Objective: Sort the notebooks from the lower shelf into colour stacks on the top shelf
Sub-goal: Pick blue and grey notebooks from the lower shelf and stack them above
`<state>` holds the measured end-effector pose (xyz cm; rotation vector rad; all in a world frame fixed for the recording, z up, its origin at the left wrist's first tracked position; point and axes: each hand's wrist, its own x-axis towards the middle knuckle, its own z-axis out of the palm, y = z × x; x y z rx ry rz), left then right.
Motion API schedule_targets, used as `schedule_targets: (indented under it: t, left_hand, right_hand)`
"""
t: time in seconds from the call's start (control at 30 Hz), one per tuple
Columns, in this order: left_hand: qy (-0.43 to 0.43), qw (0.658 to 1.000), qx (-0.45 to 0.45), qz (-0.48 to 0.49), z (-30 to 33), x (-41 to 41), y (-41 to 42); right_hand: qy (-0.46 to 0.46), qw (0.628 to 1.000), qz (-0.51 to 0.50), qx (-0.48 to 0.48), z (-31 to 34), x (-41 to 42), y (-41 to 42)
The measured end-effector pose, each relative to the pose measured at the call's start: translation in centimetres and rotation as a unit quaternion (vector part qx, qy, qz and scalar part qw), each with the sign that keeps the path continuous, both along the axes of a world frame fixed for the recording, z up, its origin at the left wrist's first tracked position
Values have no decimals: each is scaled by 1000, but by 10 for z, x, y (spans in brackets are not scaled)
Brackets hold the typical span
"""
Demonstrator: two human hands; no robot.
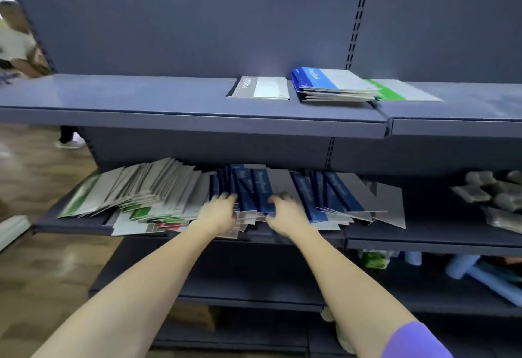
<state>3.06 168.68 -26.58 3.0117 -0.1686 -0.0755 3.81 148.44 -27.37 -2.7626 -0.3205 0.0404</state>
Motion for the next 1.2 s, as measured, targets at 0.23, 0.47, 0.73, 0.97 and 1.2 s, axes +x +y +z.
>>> schedule_targets:
  t: [0.23, 0.47, 0.73, 0.97, 1.2]
  left_hand:
    - [51, 998, 7, 28, -23, 13, -3]
    - [24, 998, 52, -3, -25, 24, 6]
    - [-65, 997, -10, -31, -39, 13, 7]
    - [-103, 993, -22, -54, -45, 6, 32]
    - [-115, 988, -8, -103, -40, 3, 44]
  right_hand:
    - [75, 992, 10, -101, -32, 21, -2]
    - [114, 983, -6, -145, -34, 39, 7]
    - [-28, 989, 66, -133, -39, 27, 37]
    - [-110, 988, 70, -82, -42, 13, 48]
    - [-108, 991, 30, -70, -38, 6, 59]
